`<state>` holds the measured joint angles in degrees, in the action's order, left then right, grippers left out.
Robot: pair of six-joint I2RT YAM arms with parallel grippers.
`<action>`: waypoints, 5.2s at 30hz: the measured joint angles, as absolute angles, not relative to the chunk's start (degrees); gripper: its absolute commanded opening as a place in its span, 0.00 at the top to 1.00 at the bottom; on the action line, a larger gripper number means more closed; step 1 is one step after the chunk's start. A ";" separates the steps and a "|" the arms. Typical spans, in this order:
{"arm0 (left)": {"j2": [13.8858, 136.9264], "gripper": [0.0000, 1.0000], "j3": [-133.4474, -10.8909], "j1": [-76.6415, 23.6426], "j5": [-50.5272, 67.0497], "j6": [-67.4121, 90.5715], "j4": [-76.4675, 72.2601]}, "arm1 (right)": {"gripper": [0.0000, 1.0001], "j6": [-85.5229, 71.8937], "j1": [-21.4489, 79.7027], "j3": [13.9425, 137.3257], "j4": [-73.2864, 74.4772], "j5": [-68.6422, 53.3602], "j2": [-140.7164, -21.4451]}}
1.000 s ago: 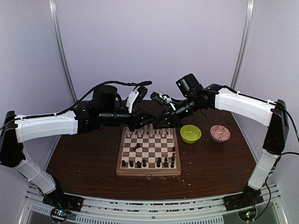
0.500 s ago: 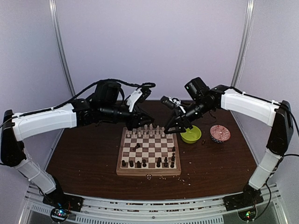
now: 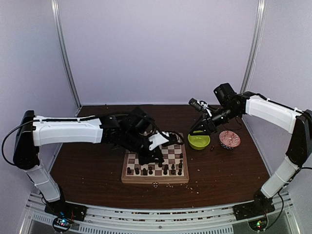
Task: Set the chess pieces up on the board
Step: Place the queen at d8, then pick up the pawn from the chessboard.
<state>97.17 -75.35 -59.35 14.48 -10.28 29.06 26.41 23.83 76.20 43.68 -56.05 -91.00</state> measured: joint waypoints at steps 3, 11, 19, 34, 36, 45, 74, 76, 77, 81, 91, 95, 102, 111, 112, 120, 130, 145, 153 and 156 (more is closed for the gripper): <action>98.94 0.88 -75.33 -59.83 13.47 -11.40 29.74 | 0.57 26.61 23.83 76.20 43.70 -55.92 -91.00; 101.41 0.87 -75.33 -60.77 10.59 -12.49 29.58 | 0.57 27.24 23.83 76.20 43.88 -55.90 -91.07; 103.74 0.87 -74.98 -60.86 10.17 -13.02 28.29 | 0.57 28.18 23.83 76.20 44.31 -55.92 -91.53; 107.00 0.83 -74.30 -60.86 8.67 -13.02 26.55 | 0.56 28.36 23.83 76.23 44.99 -56.16 -92.27; 107.00 0.79 -74.30 -60.86 8.36 -13.02 26.44 | 0.56 28.36 23.83 76.23 45.23 -56.18 -92.31; 106.98 0.66 -74.17 -60.86 7.40 -12.99 26.44 | 0.56 28.80 23.83 76.23 45.71 -56.60 -93.03; 103.15 0.68 -69.69 -46.02 6.66 0.62 28.75 | 0.57 30.41 23.83 76.53 47.72 -56.99 -94.04; 103.88 0.69 -69.67 -46.02 6.66 0.62 28.84 | 0.57 30.48 23.83 76.53 47.88 -56.99 -94.11; 104.07 0.70 -69.65 -46.02 6.61 0.62 28.86 | 0.57 30.48 23.83 76.53 47.97 -56.99 -94.11; 104.49 0.72 -69.65 -46.02 6.22 0.64 28.88 | 0.57 30.50 23.83 76.55 48.12 -57.01 -94.15; 106.80 0.76 -69.91 -46.02 3.64 1.04 28.77 | 0.58 30.52 23.83 76.58 48.25 -57.30 -94.80; 106.94 0.82 -70.06 -46.02 2.94 1.23 28.75 | 0.58 30.55 23.83 76.58 48.25 -57.58 -95.00; 107.20 0.85 -70.43 -46.02 1.58 1.43 28.71 | 0.58 30.50 23.83 76.69 48.25 -57.87 -95.15; 107.66 0.91 -70.89 -46.02 1.56 1.37 28.29 | 0.58 30.26 24.14 76.69 48.23 -57.89 -95.18; 107.66 0.92 -70.91 -46.02 1.72 1.34 28.29 | 0.58 30.24 24.14 76.69 48.23 -57.87 -95.20; 105.78 0.94 -70.54 -46.02 4.03 0.91 28.69 | 0.58 30.41 25.61 76.69 47.92 -56.47 -95.22; 102.06 0.94 -68.93 -46.02 7.94 0.54 29.21 | 0.60 37.04 40.42 77.38 45.30 -40.77 -96.07; 92.27 0.94 -67.35 -39.90 5.43 8.14 44.84 | 0.58 34.70 48.88 104.81 45.01 -23.66 -117.84; 90.43 0.93 -62.61 -35.42 4.40 12.25 44.66 | 0.57 29.80 49.91 111.85 46.65 -23.22 -126.19; 91.05 0.93 -61.76 -34.48 3.73 12.88 44.51 | 0.57 29.52 50.11 111.72 47.00 -23.57 -126.34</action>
